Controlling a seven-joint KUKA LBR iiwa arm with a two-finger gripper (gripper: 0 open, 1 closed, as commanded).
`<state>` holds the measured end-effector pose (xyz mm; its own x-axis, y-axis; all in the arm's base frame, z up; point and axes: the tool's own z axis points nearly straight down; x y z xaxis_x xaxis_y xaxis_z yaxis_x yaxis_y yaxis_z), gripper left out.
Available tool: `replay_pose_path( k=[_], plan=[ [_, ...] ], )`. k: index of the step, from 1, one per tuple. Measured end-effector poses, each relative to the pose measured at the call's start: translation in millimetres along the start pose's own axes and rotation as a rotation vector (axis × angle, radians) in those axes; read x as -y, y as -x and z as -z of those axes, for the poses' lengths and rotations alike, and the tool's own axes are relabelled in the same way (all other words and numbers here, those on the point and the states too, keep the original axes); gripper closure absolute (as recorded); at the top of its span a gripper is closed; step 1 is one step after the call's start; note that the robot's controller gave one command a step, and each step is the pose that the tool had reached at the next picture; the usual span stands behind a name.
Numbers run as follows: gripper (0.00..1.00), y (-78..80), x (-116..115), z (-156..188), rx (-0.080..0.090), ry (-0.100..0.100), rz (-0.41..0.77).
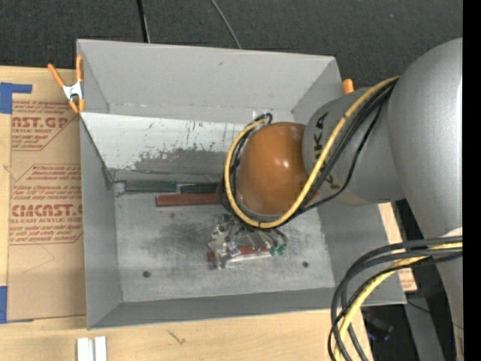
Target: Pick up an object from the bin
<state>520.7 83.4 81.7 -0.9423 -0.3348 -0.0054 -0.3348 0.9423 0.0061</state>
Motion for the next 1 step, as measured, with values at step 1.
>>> replay_pose_path(
  k=[1],
  plan=[
    [1.00,-6.6,3.0,34.2,-0.004,-0.003,0.011]
  ],
)
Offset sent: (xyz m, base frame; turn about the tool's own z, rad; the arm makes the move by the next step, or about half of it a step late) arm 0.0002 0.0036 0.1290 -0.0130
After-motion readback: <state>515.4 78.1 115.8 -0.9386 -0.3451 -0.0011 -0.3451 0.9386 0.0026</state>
